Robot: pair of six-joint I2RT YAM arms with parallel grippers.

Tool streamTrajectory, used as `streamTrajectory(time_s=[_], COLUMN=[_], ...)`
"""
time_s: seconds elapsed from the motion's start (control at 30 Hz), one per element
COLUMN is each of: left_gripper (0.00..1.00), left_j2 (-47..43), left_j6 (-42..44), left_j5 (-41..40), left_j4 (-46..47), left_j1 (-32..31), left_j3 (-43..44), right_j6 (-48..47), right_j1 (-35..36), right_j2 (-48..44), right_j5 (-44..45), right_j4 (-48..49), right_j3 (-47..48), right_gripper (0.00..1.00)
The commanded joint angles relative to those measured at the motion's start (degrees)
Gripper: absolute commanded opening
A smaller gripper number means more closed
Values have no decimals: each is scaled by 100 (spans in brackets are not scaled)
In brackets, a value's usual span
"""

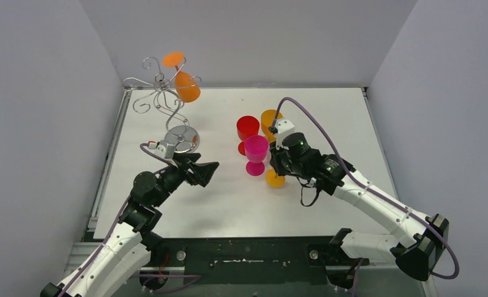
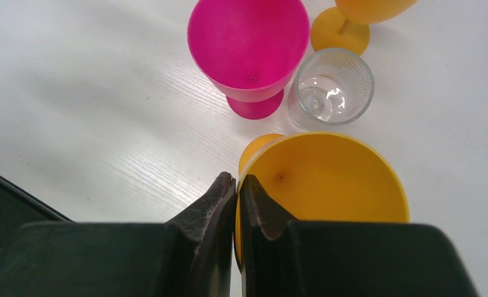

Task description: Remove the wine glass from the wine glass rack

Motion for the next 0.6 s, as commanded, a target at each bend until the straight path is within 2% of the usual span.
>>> streamTrajectory(time_s=[0.0,0.17,0.27,0.57], left_gripper=[97,97,97,97], left_j2=[-62,22,48,199], left_j6=[64,113,155,219], left_j5=[-186,-91,-6,-35], left_j4=[-350,-584,-557,-1065], left_j1=[26,26,26,43], left_j3=[449,571,599,887], right_j6=[91,408,782,694], right_j1=[11,-97,-290,-602], right_j2=[-37,128,292,520], right_j5=[564,711,461,282], right_j4=[64,216,234,215], right_j3=[-20,-146,-91,-268], right_gripper=[0,0,0,0])
